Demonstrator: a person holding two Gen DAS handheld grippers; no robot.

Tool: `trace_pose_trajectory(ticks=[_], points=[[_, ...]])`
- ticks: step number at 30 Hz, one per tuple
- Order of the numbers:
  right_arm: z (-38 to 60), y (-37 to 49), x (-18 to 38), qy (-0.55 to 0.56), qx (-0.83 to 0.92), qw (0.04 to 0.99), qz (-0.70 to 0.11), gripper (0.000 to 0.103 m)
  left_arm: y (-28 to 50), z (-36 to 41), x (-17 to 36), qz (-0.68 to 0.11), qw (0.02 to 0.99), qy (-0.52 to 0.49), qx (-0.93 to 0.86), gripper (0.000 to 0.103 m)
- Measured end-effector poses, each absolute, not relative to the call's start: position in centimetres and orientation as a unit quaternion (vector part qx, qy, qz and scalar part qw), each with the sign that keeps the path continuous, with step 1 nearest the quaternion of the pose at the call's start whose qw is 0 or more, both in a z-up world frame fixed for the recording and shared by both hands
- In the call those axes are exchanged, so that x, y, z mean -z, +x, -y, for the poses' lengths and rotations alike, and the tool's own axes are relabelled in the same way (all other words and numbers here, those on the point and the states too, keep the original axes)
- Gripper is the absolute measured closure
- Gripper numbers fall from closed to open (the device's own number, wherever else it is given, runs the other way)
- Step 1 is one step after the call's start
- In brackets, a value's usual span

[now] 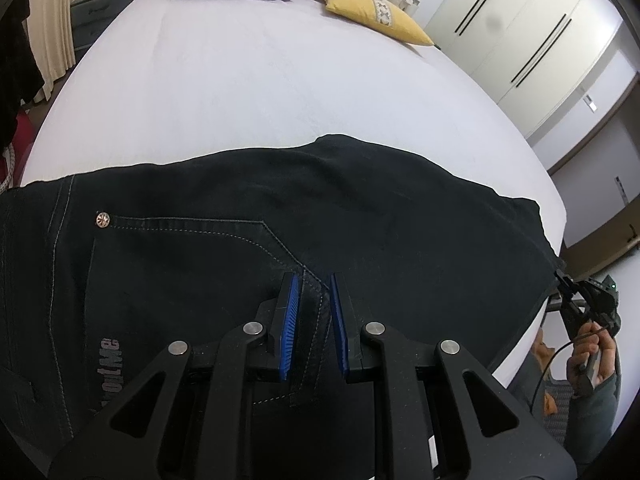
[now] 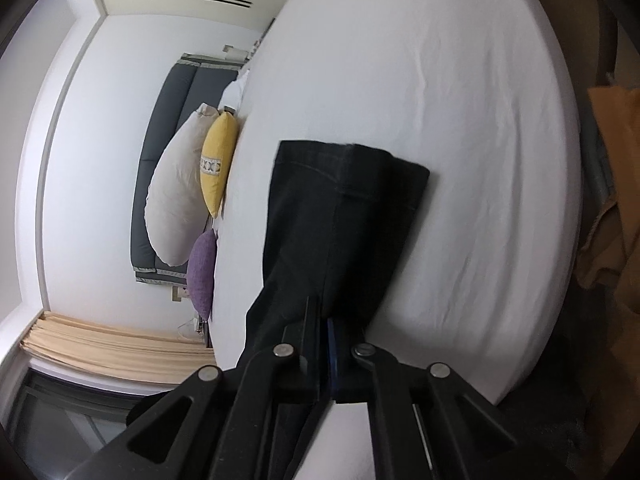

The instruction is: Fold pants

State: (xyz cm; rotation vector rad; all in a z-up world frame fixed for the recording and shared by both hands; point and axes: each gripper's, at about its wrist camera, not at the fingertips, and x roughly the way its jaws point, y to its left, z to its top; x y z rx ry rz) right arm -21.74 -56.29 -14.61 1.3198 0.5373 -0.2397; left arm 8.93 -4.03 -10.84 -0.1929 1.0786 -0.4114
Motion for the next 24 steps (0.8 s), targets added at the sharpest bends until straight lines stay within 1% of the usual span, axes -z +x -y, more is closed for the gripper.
trace_pose_trajectory(ticks=[3,7,14,15,18,20,24], points=[[56.4,-21.8,15.1,0.611,0.113,0.744,-0.246,0.099,9.0,4.0,11.3,-0.512,0.832,-0.089,0.196,0.087],[57.1,-21.6,17.3,0.623,0.123,0.731,-0.25,0.1,9.2,3.9,12.3,-0.521,0.827,-0.084,0.191,0.087],[57.7,-21.2,18.1,0.631,0.089,0.73,-0.247,0.102,9.6,3.5,14.0,-0.522,0.827,-0.085,0.192,0.087],[58.0,-21.6,17.9,0.634,0.092,0.727,-0.248,0.097,9.6,3.4,14.1,-0.521,0.827,-0.084,0.192,0.087],[58.7,-23.0,15.8,0.598,0.144,0.746,-0.257,0.075,9.7,3.3,14.4,-0.519,0.828,-0.086,0.195,0.087],[58.9,-23.1,14.2,0.575,0.158,0.76,-0.257,0.075,9.7,3.2,14.7,-0.519,0.826,-0.092,0.198,0.087],[58.3,-20.5,11.5,0.555,0.09,0.794,-0.231,0.075,9.8,3.0,14.9,-0.519,0.825,-0.099,0.201,0.087]])
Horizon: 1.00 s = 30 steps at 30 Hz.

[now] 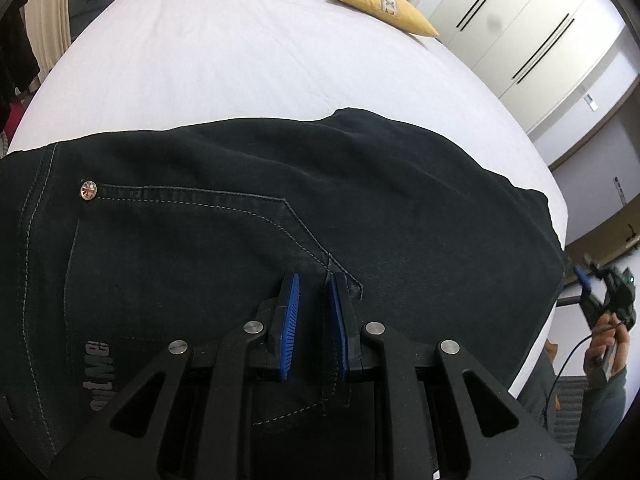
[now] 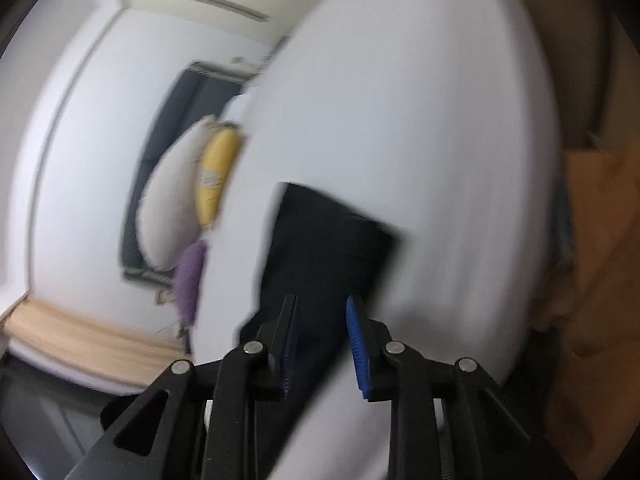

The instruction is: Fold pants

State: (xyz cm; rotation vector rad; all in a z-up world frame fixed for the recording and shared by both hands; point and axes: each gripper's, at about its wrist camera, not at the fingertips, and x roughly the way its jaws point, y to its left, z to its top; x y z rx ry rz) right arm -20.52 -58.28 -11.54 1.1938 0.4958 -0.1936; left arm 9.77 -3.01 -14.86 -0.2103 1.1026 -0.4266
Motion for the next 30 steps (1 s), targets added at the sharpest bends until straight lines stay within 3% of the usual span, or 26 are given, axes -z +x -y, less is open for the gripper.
trace_pose_trajectory(ticks=[5,10,11,13,15,23,30], points=[[58.8,-16.9,14.9,0.577,0.065,0.773,-0.255,0.066,9.7,2.0,15.2,-0.517,0.821,-0.119,0.211,0.088],[62.7,-20.6,17.5,0.613,0.126,0.756,-0.193,0.099,9.8,1.5,15.4,-0.515,0.819,-0.126,0.218,0.088],[63.1,-21.6,17.1,0.612,0.143,0.757,-0.18,0.097,9.9,1.5,15.5,-0.515,0.819,-0.129,0.218,0.088],[63.3,-23.9,16.0,0.595,0.201,0.76,-0.167,0.063,10.0,1.5,15.6,-0.514,0.819,-0.132,0.218,0.088],[63.2,-25.2,16.0,0.612,0.179,0.758,-0.138,0.062,10.0,1.6,15.7,-0.514,0.82,-0.131,0.217,0.088],[61.9,-21.9,18.5,0.648,0.121,0.734,-0.164,0.062,9.8,1.4,15.5,-0.514,0.82,-0.129,0.217,0.088],[62.4,-20.5,19.7,0.682,0.085,0.714,-0.132,0.061,9.7,1.4,15.5,-0.514,0.82,-0.13,0.217,0.088]])
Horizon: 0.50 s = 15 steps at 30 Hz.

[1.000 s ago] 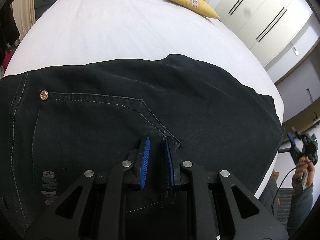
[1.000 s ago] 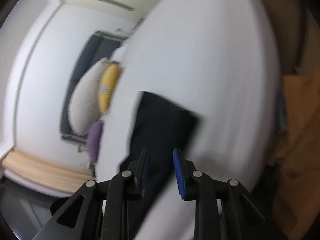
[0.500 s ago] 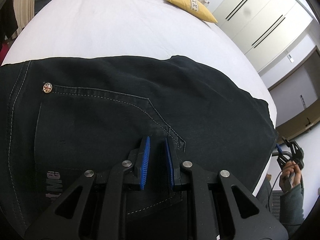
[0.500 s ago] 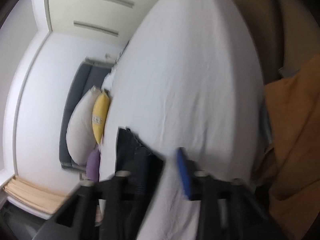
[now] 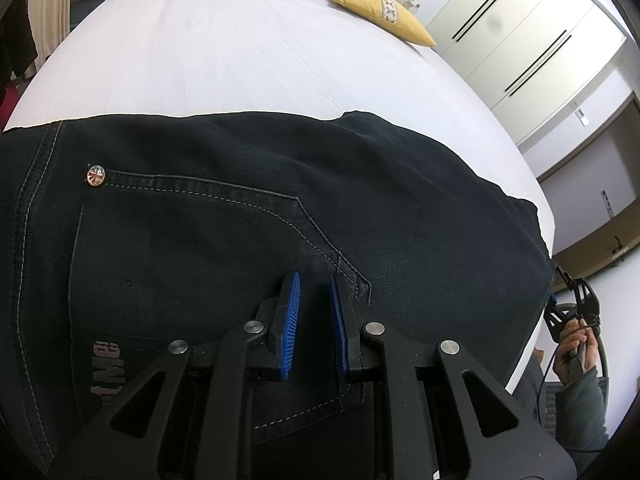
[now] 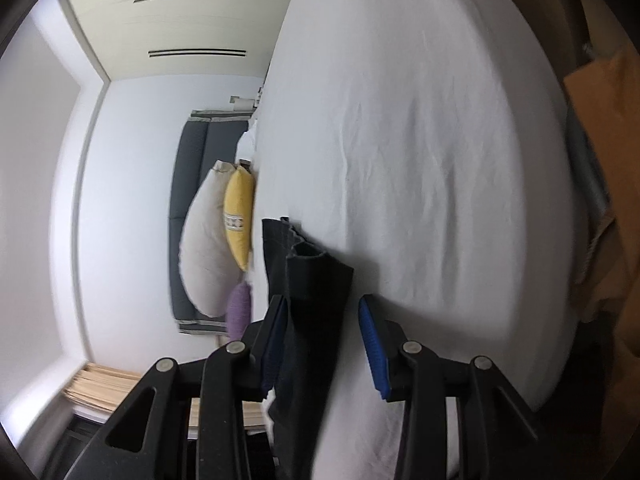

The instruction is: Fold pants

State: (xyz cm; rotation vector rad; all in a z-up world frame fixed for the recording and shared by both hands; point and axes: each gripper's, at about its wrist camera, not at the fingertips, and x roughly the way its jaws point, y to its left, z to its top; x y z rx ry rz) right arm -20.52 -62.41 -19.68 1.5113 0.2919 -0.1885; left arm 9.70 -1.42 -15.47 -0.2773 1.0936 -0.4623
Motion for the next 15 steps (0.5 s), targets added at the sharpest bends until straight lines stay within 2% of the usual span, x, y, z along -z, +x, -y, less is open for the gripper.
trace_pose_trajectory(ticks=[8,9,15], points=[[62.2,-17.9,21.3,0.717,0.026,0.691,-0.092,0.063,9.7,1.4,15.5,-0.514,0.819,-0.13,0.218,0.088],[62.4,-17.8,21.7,0.723,0.028,0.685,-0.086,0.071,9.7,1.3,15.5,-0.514,0.819,-0.13,0.217,0.088],[63.0,-16.1,21.4,0.71,0.033,0.698,-0.09,0.083,9.9,1.6,15.3,-0.52,0.818,-0.127,0.211,0.088]])
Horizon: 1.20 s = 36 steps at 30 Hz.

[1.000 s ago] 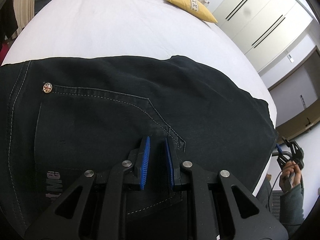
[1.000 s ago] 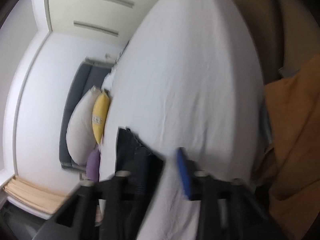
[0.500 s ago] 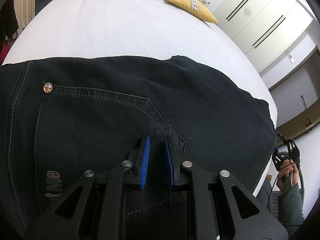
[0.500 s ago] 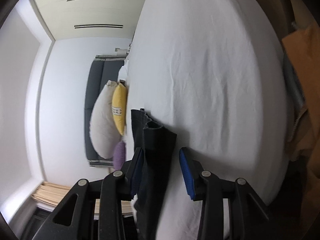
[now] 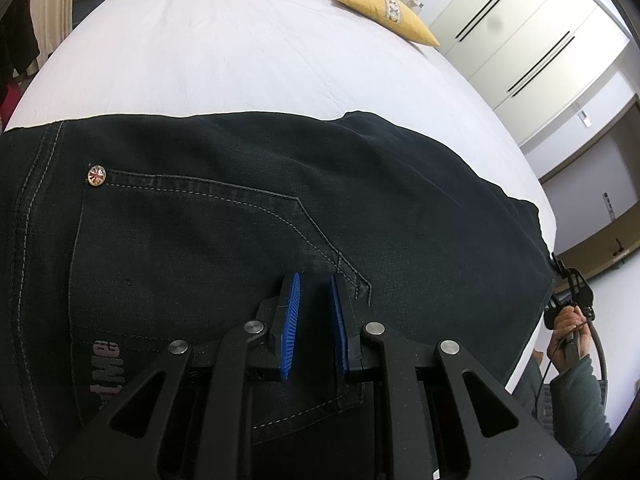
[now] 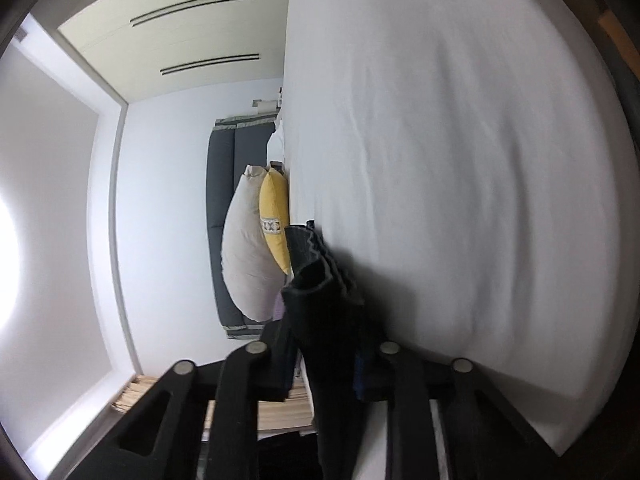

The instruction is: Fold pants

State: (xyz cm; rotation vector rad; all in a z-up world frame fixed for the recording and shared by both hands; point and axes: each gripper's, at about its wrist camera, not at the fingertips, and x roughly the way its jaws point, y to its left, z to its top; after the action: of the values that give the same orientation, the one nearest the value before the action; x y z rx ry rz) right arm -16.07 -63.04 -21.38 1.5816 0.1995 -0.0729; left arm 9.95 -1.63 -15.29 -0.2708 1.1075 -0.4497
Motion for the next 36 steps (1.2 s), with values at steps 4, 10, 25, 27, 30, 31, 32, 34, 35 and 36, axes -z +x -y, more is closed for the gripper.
trace_pose_trajectory(ticks=[4,10,25,27,30,31,32,34,35,36], points=[[63.2,-15.6,20.7,0.689,0.042,0.715,-0.113,0.091,9.9,2.3,14.2,-0.525,0.822,-0.112,0.19,0.087],[63.1,-15.3,19.4,0.654,0.07,0.741,-0.137,0.092,10.3,7.9,9.5,-0.489,0.83,-0.102,0.249,0.087],[62.0,-14.8,16.6,0.572,0.121,0.79,-0.185,0.094,13.4,16.0,17.3,-0.565,0.742,-0.167,0.32,0.088],[60.9,-13.8,14.6,0.54,0.129,0.809,-0.195,0.093,13.2,16.2,17.4,-0.561,0.747,-0.158,0.319,0.088],[56.4,-10.8,9.9,0.422,0.115,0.867,-0.239,0.093,13.0,16.2,17.5,-0.556,0.752,-0.156,0.317,0.088],[54.2,-9.7,8.6,0.376,0.099,0.885,-0.256,0.093,13.1,16.2,17.6,-0.556,0.751,-0.161,0.318,0.088],[50.8,-8.3,7.1,0.309,0.071,0.906,-0.279,0.093,13.1,16.0,17.7,-0.555,0.749,-0.169,0.32,0.088],[42.5,-6.5,5.5,0.152,0.003,0.933,-0.325,0.093,13.1,15.8,17.7,-0.553,0.748,-0.177,0.321,0.088],[38.8,-6.0,5.8,0.084,-0.022,0.934,-0.347,0.093,13.0,15.6,17.7,-0.551,0.748,-0.182,0.321,0.088],[35.7,-5.4,7.0,0.034,-0.038,0.925,-0.376,0.094,12.9,14.8,17.7,-0.55,0.748,-0.191,0.319,0.087]])
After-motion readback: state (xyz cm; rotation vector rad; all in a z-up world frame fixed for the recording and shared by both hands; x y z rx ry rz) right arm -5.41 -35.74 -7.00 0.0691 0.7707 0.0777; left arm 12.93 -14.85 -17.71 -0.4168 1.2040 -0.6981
